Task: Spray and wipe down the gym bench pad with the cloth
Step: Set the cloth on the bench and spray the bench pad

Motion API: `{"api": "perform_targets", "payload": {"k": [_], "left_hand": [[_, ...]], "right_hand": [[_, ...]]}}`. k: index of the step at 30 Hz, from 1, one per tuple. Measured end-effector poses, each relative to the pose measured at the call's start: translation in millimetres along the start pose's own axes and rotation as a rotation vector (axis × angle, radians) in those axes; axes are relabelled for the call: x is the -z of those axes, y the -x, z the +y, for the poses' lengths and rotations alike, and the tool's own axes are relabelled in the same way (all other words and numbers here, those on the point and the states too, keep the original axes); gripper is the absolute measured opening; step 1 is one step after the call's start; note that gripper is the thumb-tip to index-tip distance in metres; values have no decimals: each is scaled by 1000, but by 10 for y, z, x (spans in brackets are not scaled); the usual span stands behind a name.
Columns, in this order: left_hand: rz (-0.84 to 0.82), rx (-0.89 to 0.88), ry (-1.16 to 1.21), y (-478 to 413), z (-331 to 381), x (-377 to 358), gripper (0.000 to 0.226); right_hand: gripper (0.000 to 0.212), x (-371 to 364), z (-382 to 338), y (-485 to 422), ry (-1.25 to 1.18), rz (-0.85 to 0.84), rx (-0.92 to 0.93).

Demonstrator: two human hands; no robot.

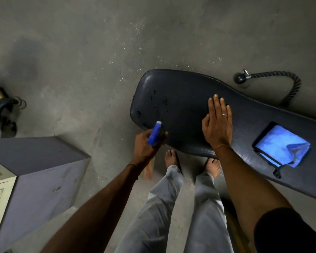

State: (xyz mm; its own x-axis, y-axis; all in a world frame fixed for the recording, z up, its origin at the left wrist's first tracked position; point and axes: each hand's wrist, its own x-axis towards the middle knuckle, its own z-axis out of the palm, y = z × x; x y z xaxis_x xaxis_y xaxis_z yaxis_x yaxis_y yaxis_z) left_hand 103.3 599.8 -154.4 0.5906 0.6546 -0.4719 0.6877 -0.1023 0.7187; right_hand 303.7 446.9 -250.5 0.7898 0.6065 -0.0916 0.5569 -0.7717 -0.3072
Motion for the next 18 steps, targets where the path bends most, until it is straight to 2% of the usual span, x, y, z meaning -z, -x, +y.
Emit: {"api": "perform_targets", "payload": {"k": [3,6,10,14,18], "left_hand": [[-55,7,-11,60,-51,-75,12],[-67,57,-57,148,-175,-153,28],[-186,76,-84,300,-256,-259,19],[-196,148,-130,403,-283,-303,31],[-301,110,-158,461,-351,-323,18]], "right_hand": [[60,-4,6,-1,-5,-4,-1],[60,-8,13,-2,2,-7,1],[60,-15,22,-3,-2,-19,9],[59,-32,24,-5,-27,9,10],[57,-59,53,-1,-72,26,29]]}}
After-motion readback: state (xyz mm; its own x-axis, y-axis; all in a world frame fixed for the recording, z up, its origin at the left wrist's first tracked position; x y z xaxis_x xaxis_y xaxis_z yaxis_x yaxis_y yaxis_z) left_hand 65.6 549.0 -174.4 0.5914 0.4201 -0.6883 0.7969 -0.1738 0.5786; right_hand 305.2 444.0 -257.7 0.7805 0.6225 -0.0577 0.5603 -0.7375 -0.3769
